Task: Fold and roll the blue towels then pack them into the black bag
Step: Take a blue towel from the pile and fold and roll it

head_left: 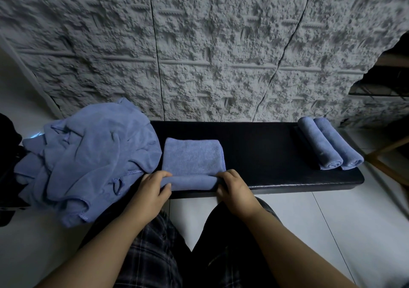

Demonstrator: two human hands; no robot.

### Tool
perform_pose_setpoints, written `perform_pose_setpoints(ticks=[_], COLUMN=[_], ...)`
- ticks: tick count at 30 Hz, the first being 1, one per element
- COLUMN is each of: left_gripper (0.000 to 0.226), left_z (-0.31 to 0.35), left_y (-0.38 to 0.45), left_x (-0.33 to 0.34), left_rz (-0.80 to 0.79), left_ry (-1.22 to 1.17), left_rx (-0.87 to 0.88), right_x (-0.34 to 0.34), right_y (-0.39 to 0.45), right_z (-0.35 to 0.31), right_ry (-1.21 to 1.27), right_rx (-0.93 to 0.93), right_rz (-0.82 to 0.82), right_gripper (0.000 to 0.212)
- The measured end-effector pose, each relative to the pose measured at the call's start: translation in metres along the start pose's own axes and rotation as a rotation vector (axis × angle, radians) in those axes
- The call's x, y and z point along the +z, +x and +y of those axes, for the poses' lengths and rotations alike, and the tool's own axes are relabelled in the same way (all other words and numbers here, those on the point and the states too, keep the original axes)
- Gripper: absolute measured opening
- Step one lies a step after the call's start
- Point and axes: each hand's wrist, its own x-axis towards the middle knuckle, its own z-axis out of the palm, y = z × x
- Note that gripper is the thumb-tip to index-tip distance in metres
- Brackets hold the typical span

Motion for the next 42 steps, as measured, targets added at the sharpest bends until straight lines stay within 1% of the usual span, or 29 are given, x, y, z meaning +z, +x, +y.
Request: perform_pose_setpoints(ticks=[3,7,9,11,14,17,20,22,24,26,27,30,34,38,40,42], left_gripper=[0.029,0.026,0.026,0.025,0.021,0.013,0.022,0.024,0.024,0.026,0.028,0.039,0.054,0.057,0.057,0.057], left_z=[0.001,0.004,0.003,0.001,0.001,0.004,0.006,0.006,0.005,0.003,0.001,0.001,0.005,0.004,0.002,0.001], left_y=[0.003,0.006,0.007,0.009,0.010,0.011,0.014,0.015,0.014,0.011,0.009,0.006,0.008,0.015,0.021,0.027], left_x=[0.003,0.004,0.006,0.007,0.005,0.001,0.003,0.004,0.005,0.004,0.004,0.003,0.003,0.004,0.004,0.004], left_rz=[0.015,0.038,0.045,0.076,0.138,0.193,0.177,0.167,0.162,0.144,0.138,0.131,0.098,0.061,0.050,0.045], left_ry=[-0.018,-0.041,-0.043,-0.033,0.028,0.045,0.075,0.099,0.115,0.152,0.176,0.249,0.344,0.347,0.329,0.313], left_rx=[-0.040,-0.052,-0.053,-0.041,0.048,0.143,0.247,0.252,0.241,0.258,0.270,0.266,0.259,0.237,0.234,0.219], right_x=[-0.001,0.000,0.001,0.002,0.003,0.006,0.009,0.010,0.011,0.011,0.011,0.011,0.011,0.010,0.011,0.011], right_y=[0.002,0.003,0.004,0.003,0.004,0.006,0.009,0.009,0.008,0.007,0.007,0.011,0.014,0.018,0.020,0.022], right_z=[0.000,0.001,-0.001,-0.005,-0.007,-0.006,-0.001,0.002,0.003,0.003,0.003,0.005,0.010,0.016,0.016,0.015], right_ry=[0.014,0.089,0.058,-0.002,-0.048,-0.063,-0.096,-0.165,-0.237,-0.271,-0.264,-0.234,-0.207,-0.236,-0.230,-0.206], right_rx=[0.029,0.130,0.139,0.129,0.113,0.138,0.146,0.086,-0.057,-0.173,-0.192,-0.175,-0.171,-0.169,-0.156,-0.125], right_rz=[0.026,0.057,0.091,0.127,0.172,0.197,0.252,0.347,0.406,0.393,0.379,0.347,0.281,0.234,0.235,0.231], right_gripper=[0.027,0.014,0.009,0.009,0.009,0.009,0.011,0.011,0.008,0.016,0.021,0.027,0.029,0.050,0.051,0.047])
